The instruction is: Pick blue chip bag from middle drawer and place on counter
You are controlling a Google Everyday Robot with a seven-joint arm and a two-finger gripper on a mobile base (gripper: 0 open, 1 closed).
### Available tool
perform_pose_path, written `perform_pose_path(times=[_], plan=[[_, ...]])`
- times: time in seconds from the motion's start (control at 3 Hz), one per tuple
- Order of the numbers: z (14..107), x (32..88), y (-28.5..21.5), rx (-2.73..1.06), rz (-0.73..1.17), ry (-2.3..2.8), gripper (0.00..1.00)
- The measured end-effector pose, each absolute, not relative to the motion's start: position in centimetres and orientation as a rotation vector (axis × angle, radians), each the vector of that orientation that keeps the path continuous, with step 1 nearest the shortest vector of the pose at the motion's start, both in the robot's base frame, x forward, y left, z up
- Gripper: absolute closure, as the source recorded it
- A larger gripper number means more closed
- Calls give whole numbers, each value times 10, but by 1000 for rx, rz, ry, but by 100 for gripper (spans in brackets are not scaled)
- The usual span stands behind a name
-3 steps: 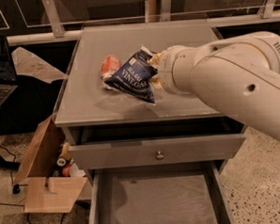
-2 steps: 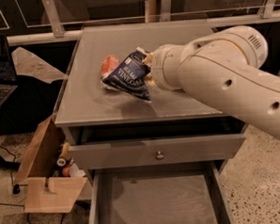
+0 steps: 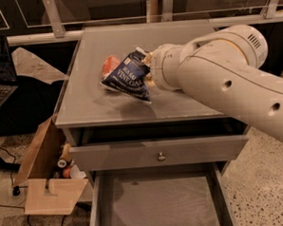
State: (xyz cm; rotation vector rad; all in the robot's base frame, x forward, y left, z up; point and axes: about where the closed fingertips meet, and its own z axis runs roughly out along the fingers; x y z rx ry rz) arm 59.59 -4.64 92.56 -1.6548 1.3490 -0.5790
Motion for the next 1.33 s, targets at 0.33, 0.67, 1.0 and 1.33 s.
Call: perform_pose_path(times=[0.33,0.67,1.0,1.33], plan=[[926,596,-46,-1655,-579,1349,36],[926,596,-46,-1655,-579,1349,13],[926,596,-46,-1655,-579,1349,0],[926,596,-46,-1655,-579,1349,0]])
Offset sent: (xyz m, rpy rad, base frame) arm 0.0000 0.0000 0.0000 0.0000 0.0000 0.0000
